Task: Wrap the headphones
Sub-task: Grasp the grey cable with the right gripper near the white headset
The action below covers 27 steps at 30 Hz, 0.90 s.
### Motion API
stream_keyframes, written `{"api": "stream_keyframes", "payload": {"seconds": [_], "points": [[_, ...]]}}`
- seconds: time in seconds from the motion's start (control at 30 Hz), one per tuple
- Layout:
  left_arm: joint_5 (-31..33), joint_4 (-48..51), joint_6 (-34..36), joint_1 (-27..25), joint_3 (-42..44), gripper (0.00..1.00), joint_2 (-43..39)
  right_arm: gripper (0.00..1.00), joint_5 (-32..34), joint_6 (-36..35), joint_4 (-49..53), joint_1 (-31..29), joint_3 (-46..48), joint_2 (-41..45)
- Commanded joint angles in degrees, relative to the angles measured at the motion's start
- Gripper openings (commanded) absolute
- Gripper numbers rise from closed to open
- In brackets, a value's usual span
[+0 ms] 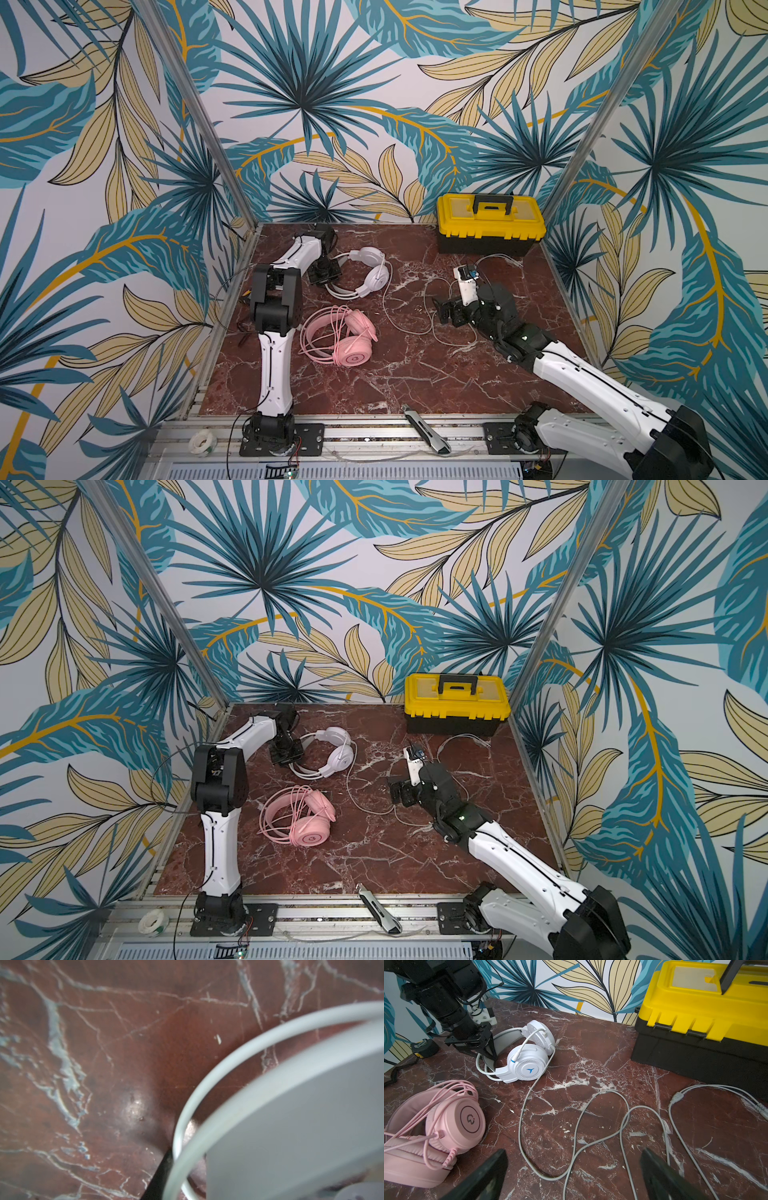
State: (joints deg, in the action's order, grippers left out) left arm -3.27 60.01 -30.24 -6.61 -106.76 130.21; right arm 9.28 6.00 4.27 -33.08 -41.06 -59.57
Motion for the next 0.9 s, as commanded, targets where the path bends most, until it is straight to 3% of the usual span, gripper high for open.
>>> {"api": "stream_keyframes", "payload": {"seconds": [0.0,0.13,0.17,0.37,0.7,0.87], "points": [[0.7,-0.4,-0.4,-0.2,0.8,0.22,2.0,1.00,0.7,0.1,0.5,0.2,1.5,0.2],[0.0,-0.6,-0.9,0.1,0.1,0.01,2.1,1.00,-0.2,0.3,0.9,0.2,1.3,-0.5],[-0.2,-0.6,-0.9,0.2,-0.4,0.00,2.1,1.00,-0.4,0.2,1.0,0.2,1.3,-0.6],[-3.9,-1.3,-0.7,0.2,-2.9,0.00,0.3,1.00,-3.5,0.6,0.5,0.2,2.2,-3.3],[-10.8,-2.2,1.7,-1.7,-5.8,0.00,-7.3,1.00,-13.9,5.1,-5.8,0.2,1.9,-17.7],[-13.7,-2.1,1.5,-2.0,-6.2,0.00,-10.9,1.00,-19.3,6.4,-19.6,0.2,3.4,-21.5]]}}
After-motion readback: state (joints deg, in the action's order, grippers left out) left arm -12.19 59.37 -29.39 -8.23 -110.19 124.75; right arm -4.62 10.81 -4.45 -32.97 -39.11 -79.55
